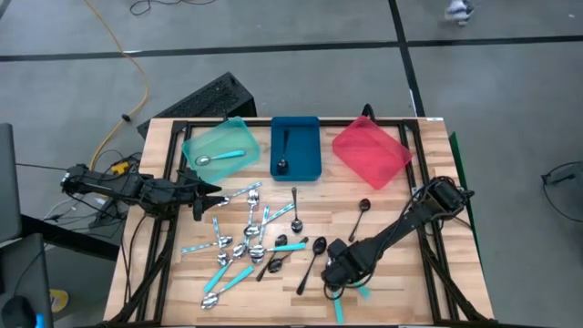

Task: Sort silverware by color (type)
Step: Put the blue spoon into the light blue bin

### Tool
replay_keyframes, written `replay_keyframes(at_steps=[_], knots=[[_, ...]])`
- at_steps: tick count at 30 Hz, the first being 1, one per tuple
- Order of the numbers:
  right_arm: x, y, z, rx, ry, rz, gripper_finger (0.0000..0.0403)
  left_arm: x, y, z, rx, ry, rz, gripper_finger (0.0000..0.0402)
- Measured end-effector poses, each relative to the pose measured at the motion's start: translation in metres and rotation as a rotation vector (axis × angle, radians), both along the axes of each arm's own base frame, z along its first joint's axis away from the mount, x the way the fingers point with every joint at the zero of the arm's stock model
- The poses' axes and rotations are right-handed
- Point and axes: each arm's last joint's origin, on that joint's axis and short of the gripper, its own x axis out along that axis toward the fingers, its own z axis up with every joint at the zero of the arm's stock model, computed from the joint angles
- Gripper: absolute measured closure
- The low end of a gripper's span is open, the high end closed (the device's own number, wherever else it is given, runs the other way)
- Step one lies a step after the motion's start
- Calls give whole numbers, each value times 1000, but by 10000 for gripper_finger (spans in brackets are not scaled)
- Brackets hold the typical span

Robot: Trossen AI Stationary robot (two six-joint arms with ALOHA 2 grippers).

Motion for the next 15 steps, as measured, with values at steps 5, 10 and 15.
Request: replay_keyframes(at_steps=[5,10,15], knots=[[3,-19,15,-13,-7,-18,344,0,0,0,1,1,0,185],[11,-41,31,-12,-58,-3,344,0,0,-1,14,10,-5,185],[21,-73,45,-41,-119,9,344,0,0,-1,31,16,-12,185]])
